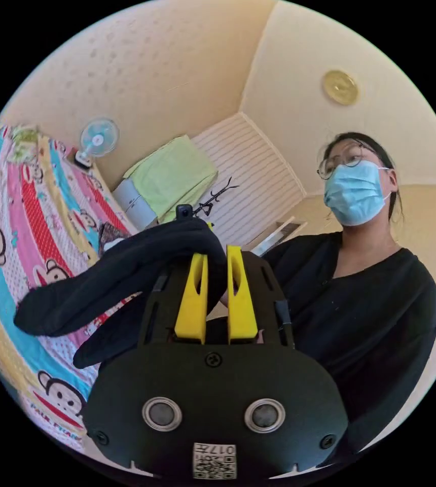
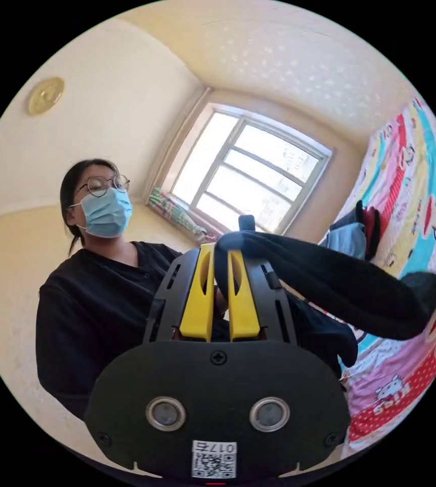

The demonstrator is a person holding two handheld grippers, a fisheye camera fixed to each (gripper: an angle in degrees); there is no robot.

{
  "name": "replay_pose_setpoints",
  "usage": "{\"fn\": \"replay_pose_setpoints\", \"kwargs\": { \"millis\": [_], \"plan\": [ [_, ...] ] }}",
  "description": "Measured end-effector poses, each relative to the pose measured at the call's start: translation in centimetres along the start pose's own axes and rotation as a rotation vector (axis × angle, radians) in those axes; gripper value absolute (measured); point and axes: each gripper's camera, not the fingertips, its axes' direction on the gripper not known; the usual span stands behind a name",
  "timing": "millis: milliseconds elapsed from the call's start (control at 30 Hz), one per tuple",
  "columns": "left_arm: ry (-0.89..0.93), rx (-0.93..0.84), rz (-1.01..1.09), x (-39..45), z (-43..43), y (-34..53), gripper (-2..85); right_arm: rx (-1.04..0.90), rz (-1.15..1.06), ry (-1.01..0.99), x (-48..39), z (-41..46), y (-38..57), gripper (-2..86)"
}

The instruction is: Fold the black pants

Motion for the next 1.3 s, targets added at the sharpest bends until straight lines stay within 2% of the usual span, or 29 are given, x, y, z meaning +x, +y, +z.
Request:
{"fn": "replay_pose_setpoints", "kwargs": {
  "millis": [67,167,233,300,367,467,533,600,667,800,900,967,1000,1067,1200,1300],
  "plan": [
    [-0.017,0.033,0.064,2.4,0.4,-1.8,6.3,-0.046,-0.149,0.055,-6.5,2.0,-3.9,0.3],
    [-0.101,0.127,0.100,3.4,0.4,-3.6,6.3,-0.062,-0.180,0.135,-10.6,3.8,-7.7,0.4],
    [-0.156,0.155,0.029,1.1,0.3,-4.3,6.2,-0.069,-0.181,0.222,-10.5,4.4,-9.2,0.4],
    [-0.269,0.152,-0.085,-4.3,0.4,-4.7,5.8,-0.067,-0.115,0.310,-8.0,4.5,-10.2,0.4],
    [-0.312,0.154,-0.210,-9.9,0.3,-4.4,5.6,-0.066,-0.004,0.390,-1.5,3.9,-10.7,0.4],
    [-0.313,0.193,-0.382,-18.7,-0.2,-3.3,5.4,-0.001,0.189,0.343,8.5,2.3,-10.7,0.5],
    [-0.315,0.214,-0.440,-22.4,-0.4,-2.6,5.3,0.032,0.230,0.332,12.5,1.9,-10.5,0.6],
    [-0.413,0.152,-0.451,-25.4,0.3,-1.8,5.4,0.030,0.249,0.369,14.7,2.4,-10.2,0.7],
    [-0.475,0.096,-0.448,-26.9,1.6,0.0,5.6,-0.032,0.244,0.501,15.7,4.0,-8.5,0.9],
    [-0.444,0.037,-0.584,-31.0,5.3,9.8,6.3,-0.093,0.286,0.556,17.3,5.5,-0.4,1.8],
    [-0.452,-0.078,-0.832,-34.4,8.0,19.2,8.9,-0.160,0.528,0.515,20.8,6.3,10.6,3.6],
    [-0.456,-0.156,-0.987,-36.1,9.1,24.5,12.2,-0.275,0.808,0.513,23.5,7.1,20.2,6.2],
    [-0.434,-0.159,-1.090,-36.8,8.9,27.2,14.2,-0.295,0.862,0.509,23.7,7.2,22.1,6.8],
    [-0.377,-0.069,-1.151,-37.2,7.5,29.1,15.8,-0.266,0.981,0.479,23.1,6.4,26.5,8.7],
    [-0.422,0.131,-1.059,-37.9,2.3,27.1,16.9,-0.124,0.950,0.522,21.9,4.2,24.3,12.3],
    [-0.499,0.155,-0.968,-40.5,-0.4,23.7,20.2,-0.077,0.874,0.618,23.2,3.7,19.2,18.2]
  ]
}}
